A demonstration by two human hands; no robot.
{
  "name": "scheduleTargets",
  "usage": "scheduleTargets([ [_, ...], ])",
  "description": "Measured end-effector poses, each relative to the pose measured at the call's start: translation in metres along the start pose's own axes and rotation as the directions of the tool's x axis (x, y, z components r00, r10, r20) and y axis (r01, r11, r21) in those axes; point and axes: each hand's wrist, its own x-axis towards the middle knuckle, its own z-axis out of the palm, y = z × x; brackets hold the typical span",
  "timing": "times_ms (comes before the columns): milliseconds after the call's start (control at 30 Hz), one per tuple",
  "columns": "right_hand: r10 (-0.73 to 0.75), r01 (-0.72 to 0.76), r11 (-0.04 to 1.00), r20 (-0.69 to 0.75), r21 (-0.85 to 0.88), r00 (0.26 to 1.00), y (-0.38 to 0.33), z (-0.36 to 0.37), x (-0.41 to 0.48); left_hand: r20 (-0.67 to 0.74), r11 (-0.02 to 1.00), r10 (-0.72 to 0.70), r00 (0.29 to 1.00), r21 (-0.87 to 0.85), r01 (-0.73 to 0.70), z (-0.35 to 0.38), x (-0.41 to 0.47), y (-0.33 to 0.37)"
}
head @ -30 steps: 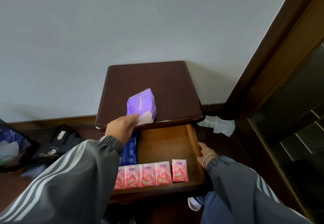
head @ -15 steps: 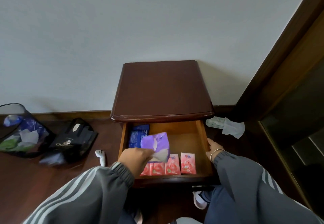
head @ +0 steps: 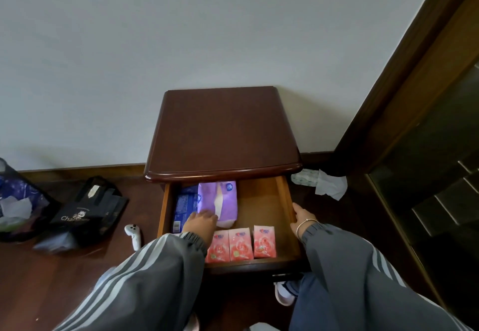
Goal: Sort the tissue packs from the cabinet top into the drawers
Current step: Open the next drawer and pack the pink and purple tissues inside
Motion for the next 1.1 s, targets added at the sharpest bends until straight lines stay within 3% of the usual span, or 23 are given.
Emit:
scheduleTargets([
  [100, 0.001, -0.001, 1.000, 0.008, 0.009, 1.000, 0.002, 0.000, 0.001, -0.129, 0.996, 0.003, 0.992, -0.092, -0.015, -0.001, -0.004, 0.014],
  [200, -0.007, 0.007, 0.998, 0.010, 0.060, 1.000, 0.005, 0.002, 0.002, -0.244, 0.941, 0.158, 0.957, -0.257, -0.221, -0.008, -0.005, 0.046],
  [333, -0.043, 0.038, 0.988, 0.029, 0.151, 0.999, 0.010, 0.000, 0.002, -0.143, 0.901, 0.367, 0.919, -0.189, -0.390, -0.010, 0.004, 0.090],
  [467, -0.082, 0.074, 0.984, 0.042, 0.161, 0.996, 0.013, -0.001, 0.000, -0.010, 0.908, 0.417, 0.909, -0.039, -0.417, 0.003, 0.011, 0.101],
  [633, -0.105, 0.102, 0.992, 0.036, 0.074, 0.994, 0.013, -0.003, -0.001, 0.022, 0.910, 0.408, 0.913, 0.067, -0.409, 0.007, 0.011, 0.096],
  [867, -0.095, 0.088, 0.986, 0.038, 0.144, 0.995, 0.015, -0.002, 0.001, 0.054, 0.920, 0.387, 0.920, 0.035, -0.389, 0.011, 0.009, 0.091],
  [1100, -0.138, 0.124, 0.974, 0.066, 0.191, 0.988, 0.015, -0.009, -0.009, -0.028, 0.906, 0.418, 0.908, -0.055, -0.419, 0.004, 0.007, 0.085],
])
